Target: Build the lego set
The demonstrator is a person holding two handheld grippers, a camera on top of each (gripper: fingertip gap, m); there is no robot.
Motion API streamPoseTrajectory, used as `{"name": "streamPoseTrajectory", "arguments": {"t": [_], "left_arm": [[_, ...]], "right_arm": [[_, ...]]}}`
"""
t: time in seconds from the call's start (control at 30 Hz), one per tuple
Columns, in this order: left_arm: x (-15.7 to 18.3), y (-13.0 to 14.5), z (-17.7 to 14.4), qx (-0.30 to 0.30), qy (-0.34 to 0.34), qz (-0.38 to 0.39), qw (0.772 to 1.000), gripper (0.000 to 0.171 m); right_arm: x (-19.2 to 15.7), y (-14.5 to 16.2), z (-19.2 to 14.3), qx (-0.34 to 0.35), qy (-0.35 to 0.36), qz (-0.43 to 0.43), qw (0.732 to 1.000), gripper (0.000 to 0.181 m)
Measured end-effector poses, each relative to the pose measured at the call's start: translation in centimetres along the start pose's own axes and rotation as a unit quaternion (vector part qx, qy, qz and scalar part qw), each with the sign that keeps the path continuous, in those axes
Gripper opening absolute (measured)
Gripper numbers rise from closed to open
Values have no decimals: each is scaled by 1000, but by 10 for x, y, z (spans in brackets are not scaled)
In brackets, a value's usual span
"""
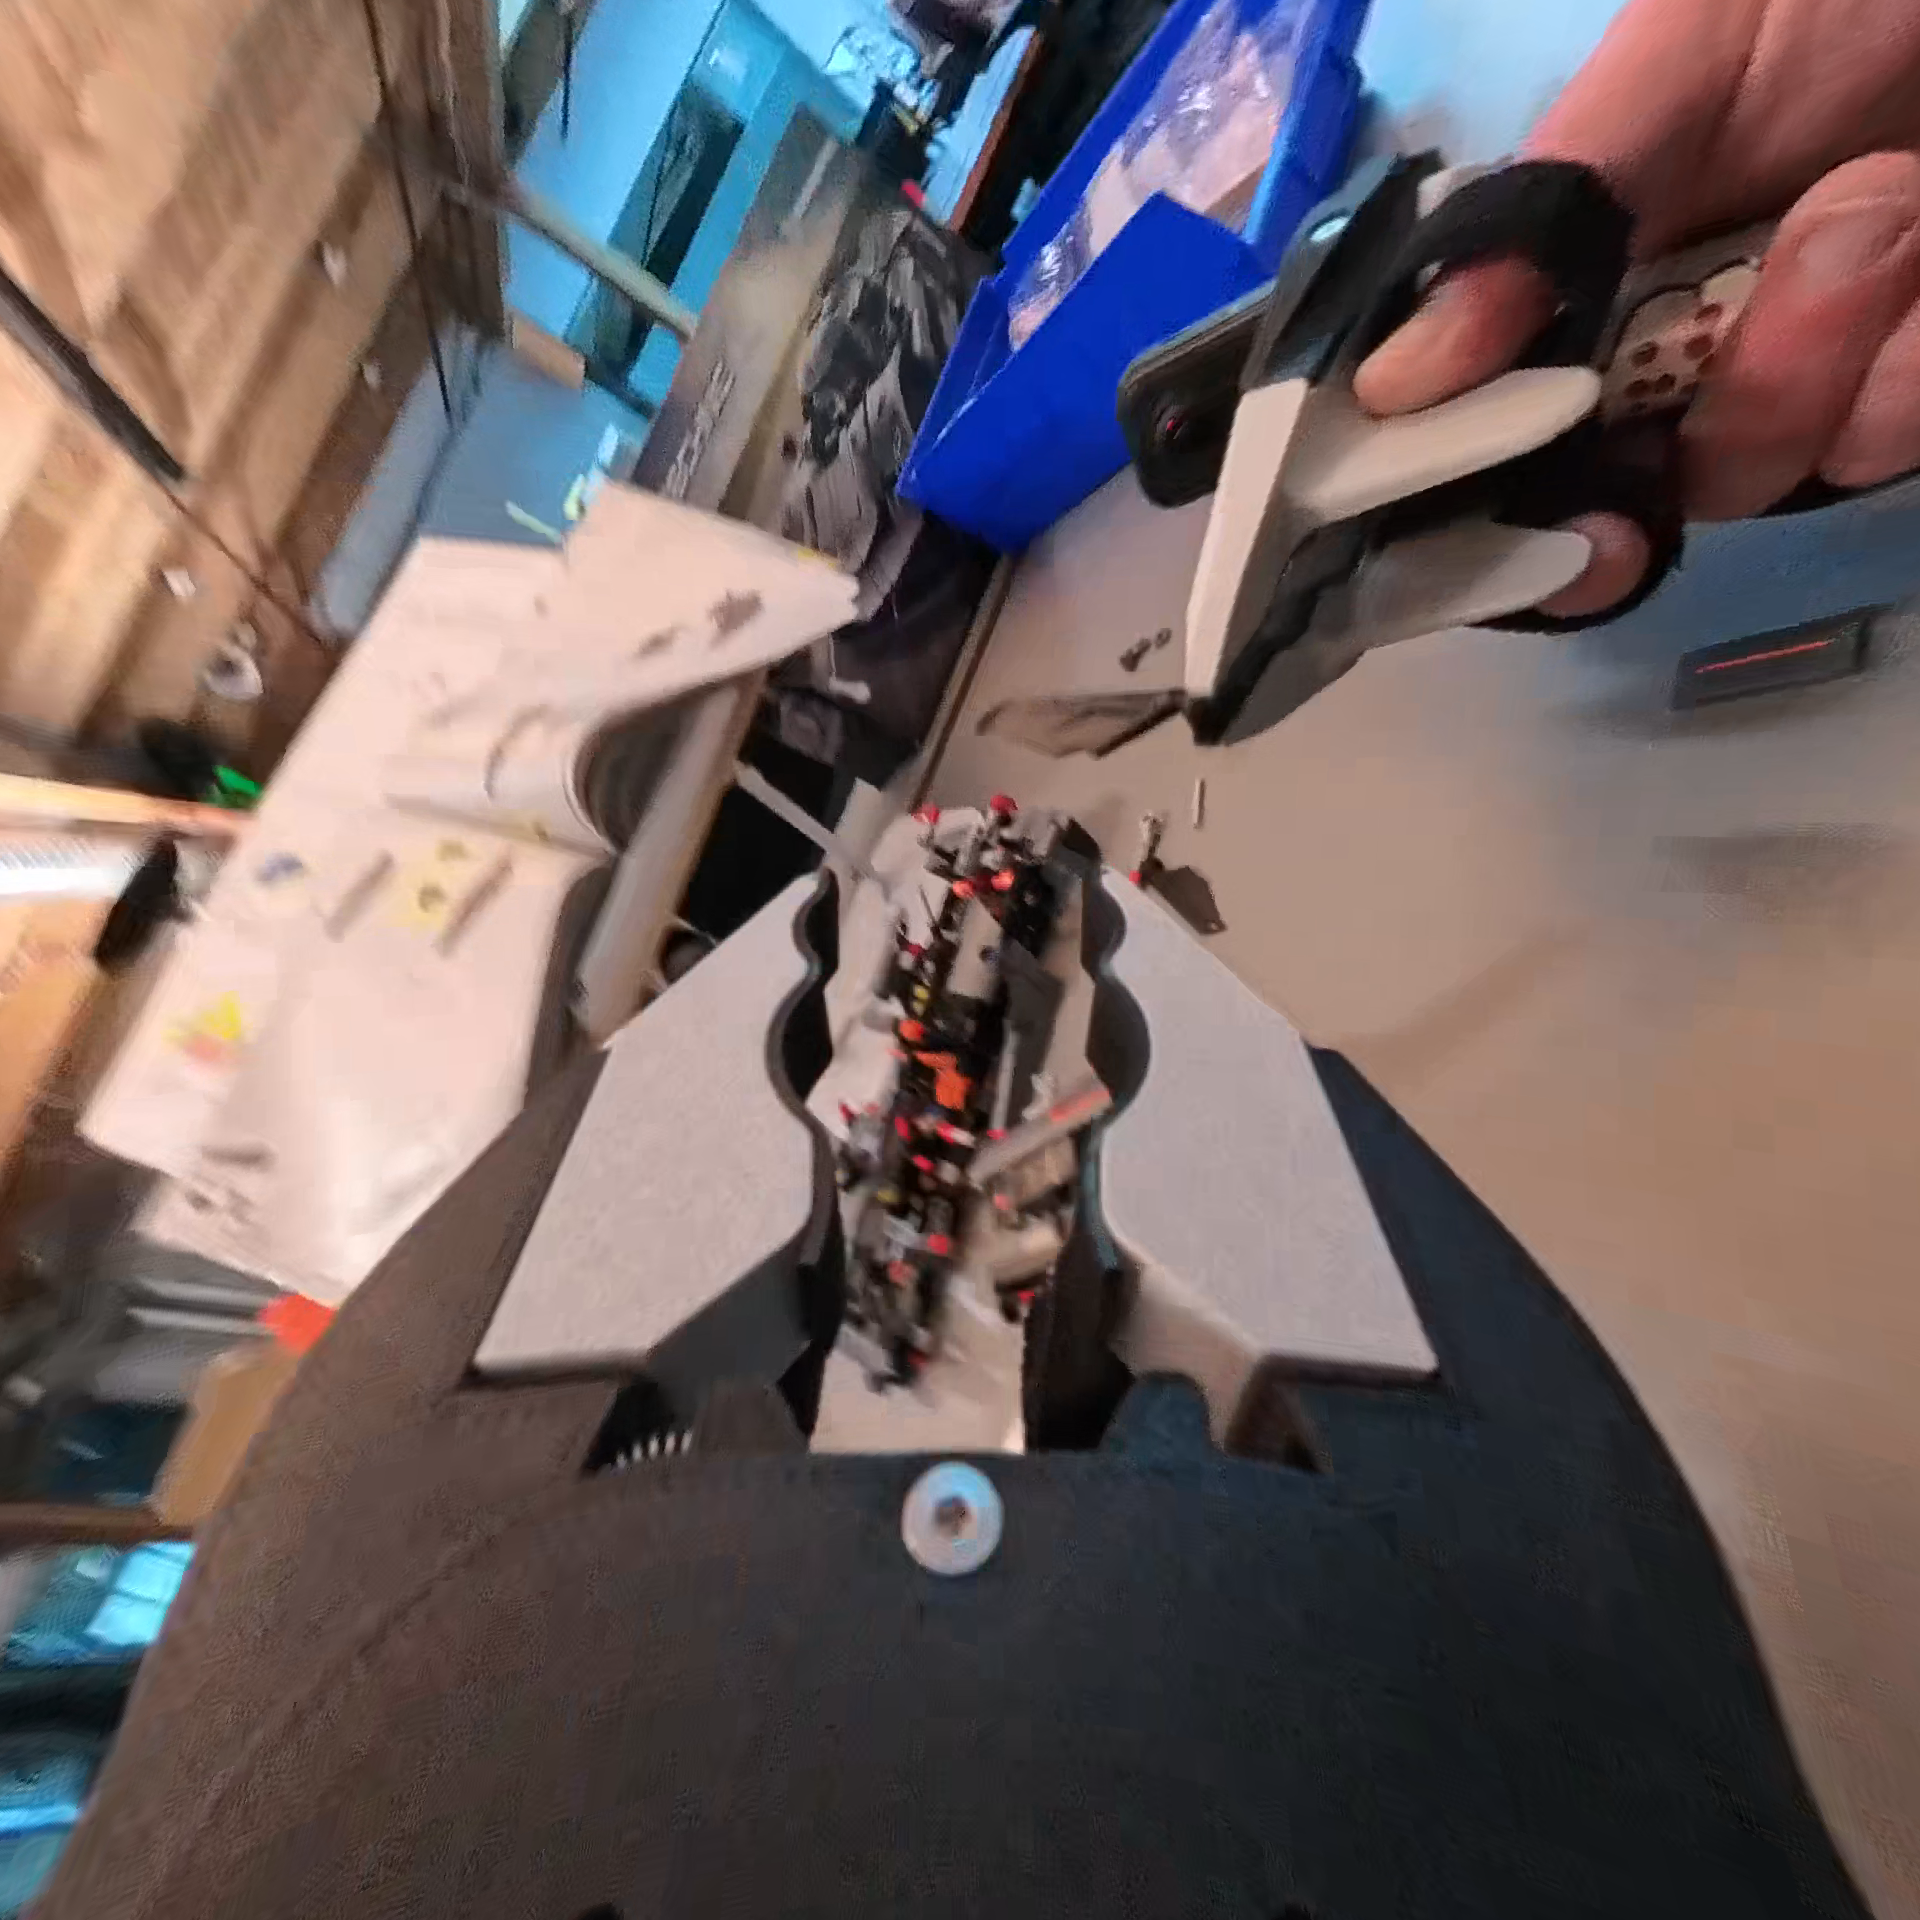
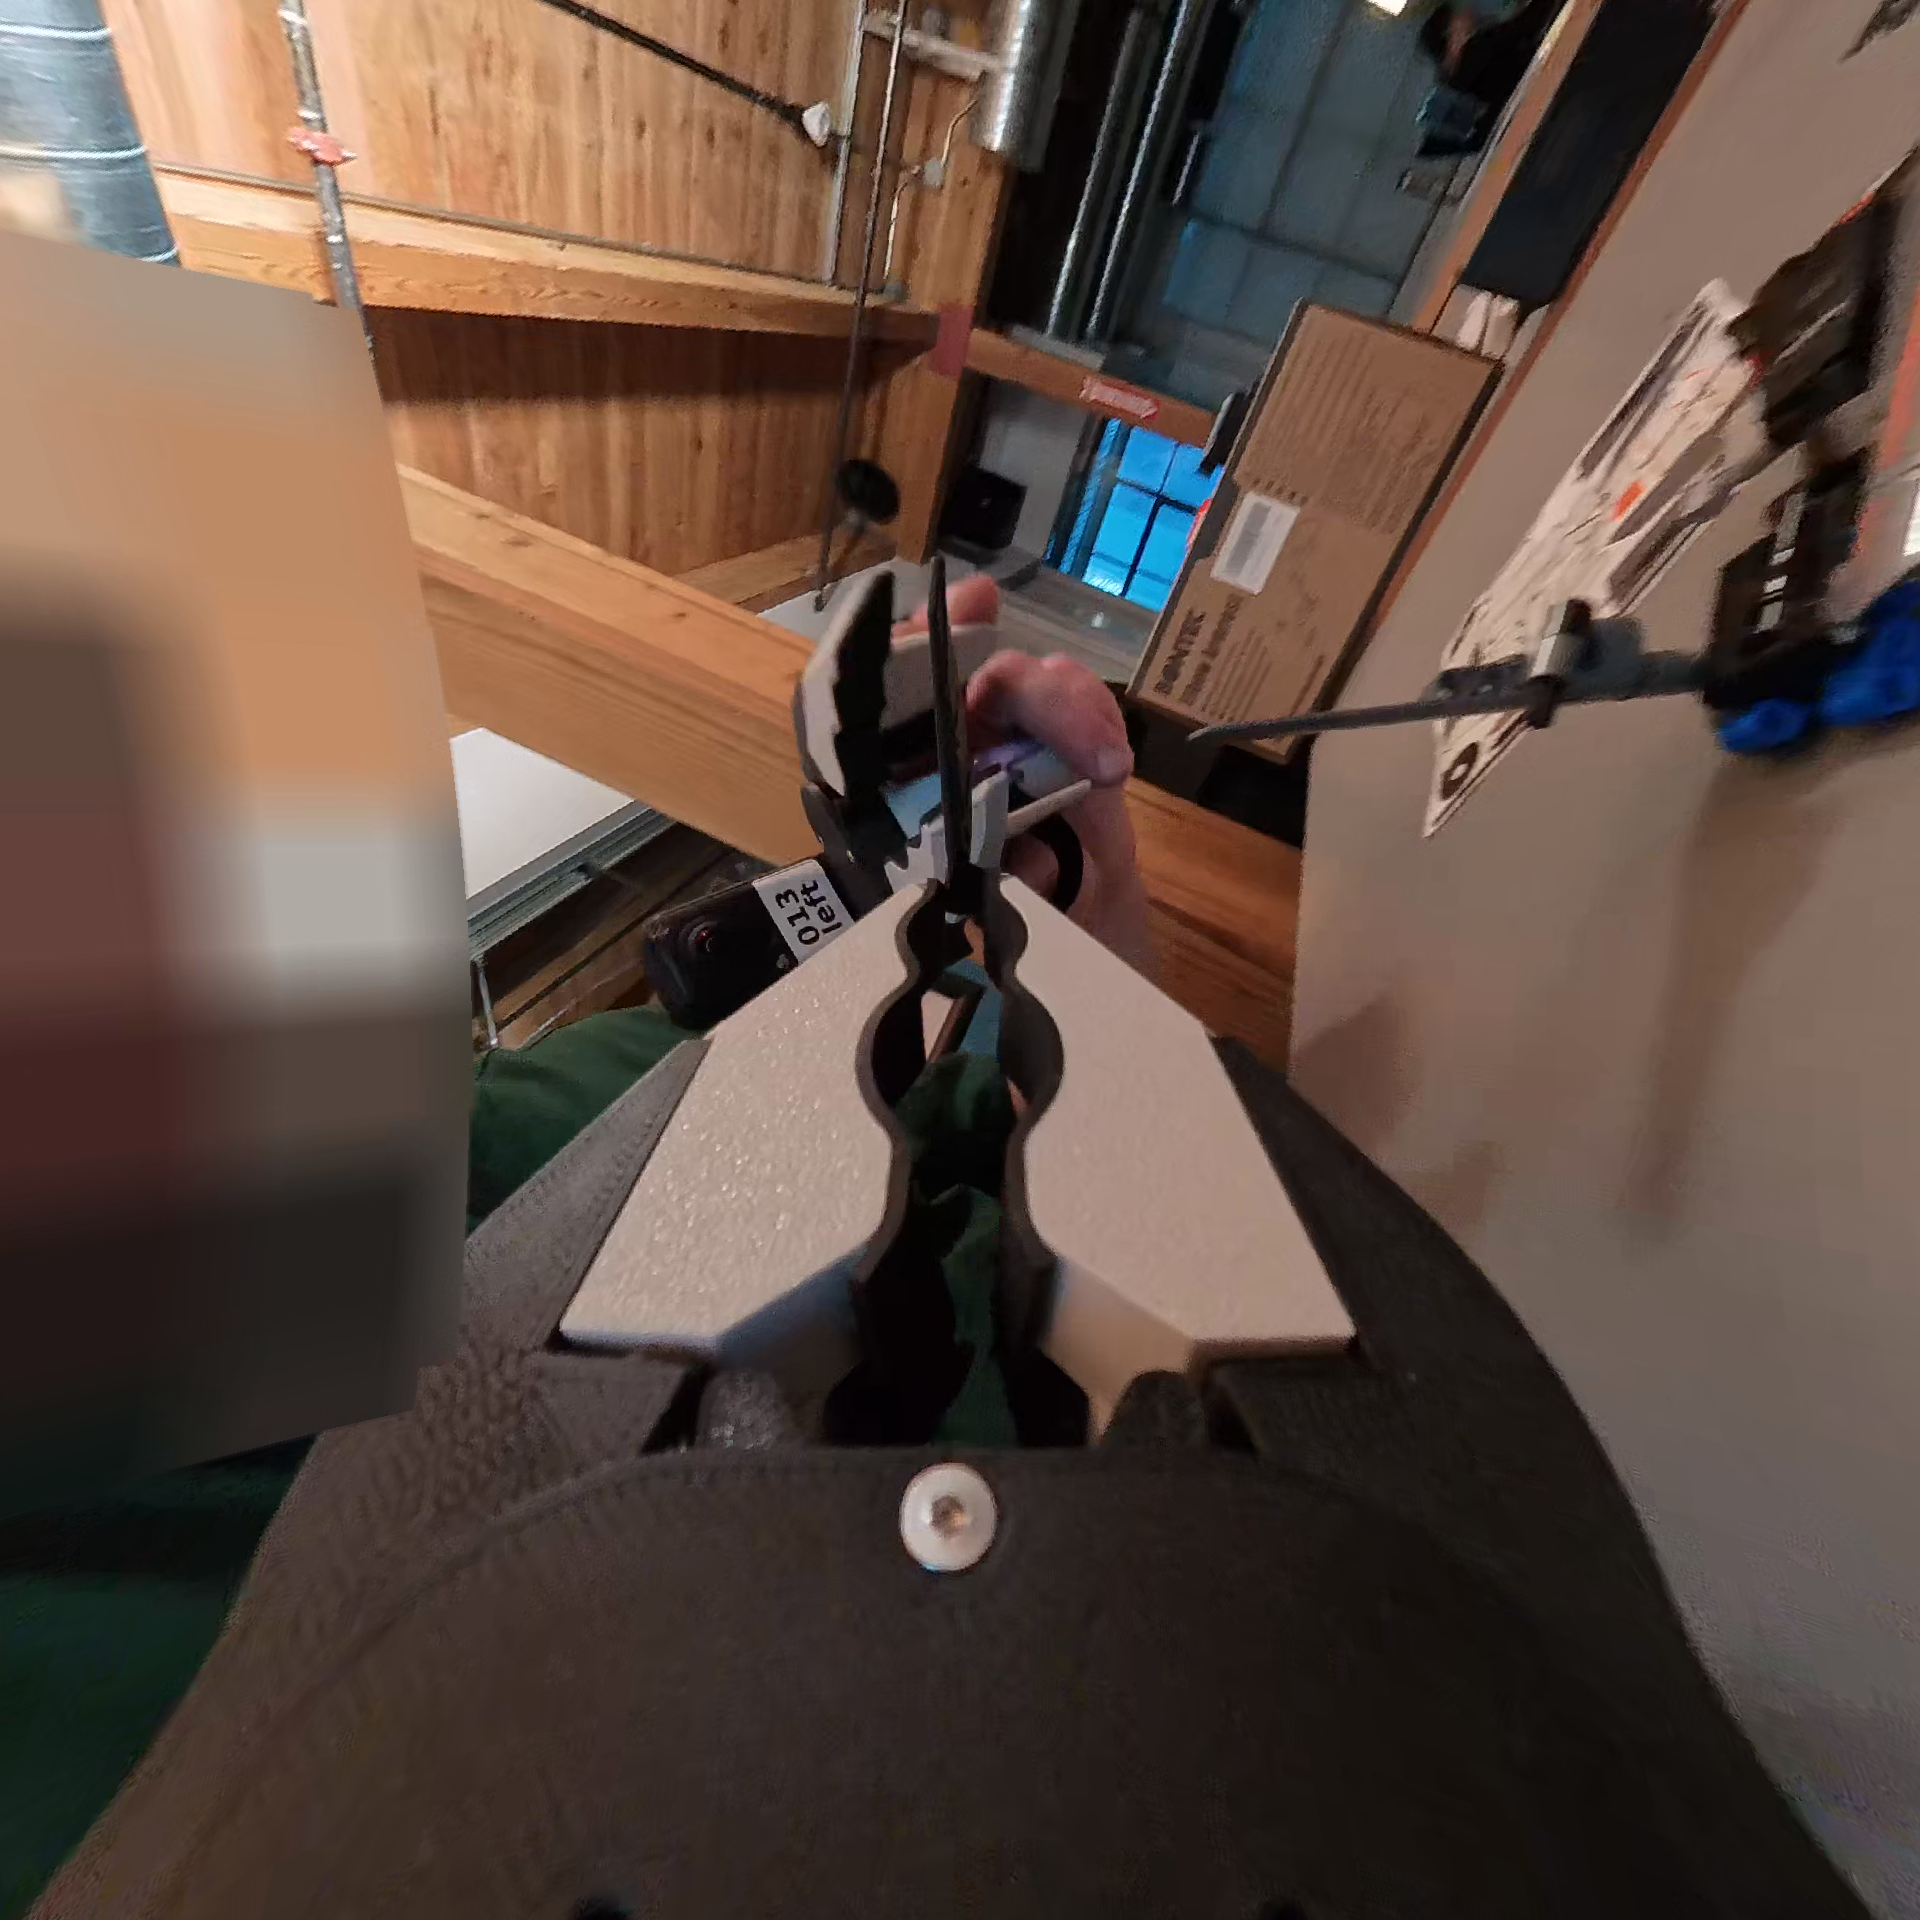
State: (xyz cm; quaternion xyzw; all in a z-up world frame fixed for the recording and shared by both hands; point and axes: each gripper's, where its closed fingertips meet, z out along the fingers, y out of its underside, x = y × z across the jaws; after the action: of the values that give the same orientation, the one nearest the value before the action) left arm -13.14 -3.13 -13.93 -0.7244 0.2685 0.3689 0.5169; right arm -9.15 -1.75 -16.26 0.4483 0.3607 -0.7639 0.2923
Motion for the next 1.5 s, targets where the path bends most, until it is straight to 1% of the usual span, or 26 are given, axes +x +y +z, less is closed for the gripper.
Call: {"name": "streamPoseTrajectory", "arguments": {"t": [0.07, 0.1, 0.17, 0.23, 0.27, 0.3, 0.4, 0.43, 0.5, 0.57, 0.6, 0.63, 0.67, 0.7, 0.77, 0.8, 0.83, 0.87, 0.97, 1.07, 1.13, 1.2, 1.27, 1.33, 1.4, 1.5], "left_arm": [[2, -17, 7, 17, 11, 77, 997, 44], [7, -23, 10, 26, 19, 116, 993, 40], [24, -28, 13, 35, 57, 187, 980, 36], [28, -34, 12, 48, 58, 225, 971, 23], [31, -34, 13, 45, 68, 230, 970, 17], [30, -34, 13, 45, 61, 240, 968, 9], [31, -31, 13, 36, 63, 246, 967, 0], [29, -31, 14, 35, 59, 241, 968, 0], [28, -30, 13, 30, 81, 207, 975, 0], [24, -30, 12, 29, 109, 175, 978, 0], [26, -29, 11, 24, 138, 154, 978, 0], [24, -30, 11, 25, 149, 139, 979, 0], [19, -32, 12, 28, 152, 126, 980, 0], [20, -31, 12, 22, 173, 110, 979, 0], [23, -30, 12, 11, 211, 95, 973, 0], [26, -28, 12, 2, 233, 85, 969, 0], [27, -28, 13, -2, 239, 85, 967, 0], [27, -28, 14, -6, 241, 92, 966, 0], [32, -25, 15, -18, 263, 92, 960, 0], [37, -20, 15, -34, 283, 100, 953, 0], [40, -19, 15, -42, 293, 98, 950, 0], [42, -19, 14, -44, 308, 92, 946, 0], [41, -19, 13, -47, 314, 94, 944, 0], [38, -23, 13, -40, 316, 87, 944, 0], [36, -26, 12, -35, 318, 77, 944, 0], [36, -26, 13, -37, 319, 76, 944, 0]], "right_arm": [[-9, 6, 5, -14, -20, 11, 1000, 5], [-13, 9, 7, -19, -29, 18, 999, 5], [-16, 13, 9, -25, -32, 23, 999, 4], [-21, 16, 10, -30, -42, 29, 998, 5], [-22, 17, 10, -31, -44, 31, 998, 5], [-23, 18, 10, -33, -44, 32, 998, 6], [-28, 13, 12, -21, -47, 23, 998, 8], [-30, 11, 13, -21, -40, 5, 999, 12], [-34, 6, 12, -13, -23, -42, 999, 24], [-32, 1, 7, -9, 38, -134, 990, 25], [-31, -1, 5, -17, 83, -202, 976, 25], [-31, -2, 4, -30, 131, -277, 952, 26], [-31, -2, 3, -46, 177, -350, 919, 25], [-34, -4, 3, -58, 216, -413, 883, 24], [-43, -6, 6, -72, 264, -509, 817, 19], [-46, -7, 8, -76, 282, -542, 788, 17], [-47, -6, 11, -84, 296, -566, 765, 15], [-46, -4, 14, -98, 305, -582, 747, 13], [-35, 2, 17, -141, 337, -612, 701, 9], [-27, 4, 15, -168, 363, -638, 658, 0], [-24, 4, 14, -182, 375, -650, 636, 0], [-23, 5, 15, -191, 378, -660, 620, 0], [-24, 4, 15, -185, 377, -659, 624, 0], [-29, 1, 14, -169, 370, -654, 637, 8], [-33, -3, 11, -153, 367, -654, 644, 14], [-33, -4, 9, -153, 365, -658, 641, 13]]}}
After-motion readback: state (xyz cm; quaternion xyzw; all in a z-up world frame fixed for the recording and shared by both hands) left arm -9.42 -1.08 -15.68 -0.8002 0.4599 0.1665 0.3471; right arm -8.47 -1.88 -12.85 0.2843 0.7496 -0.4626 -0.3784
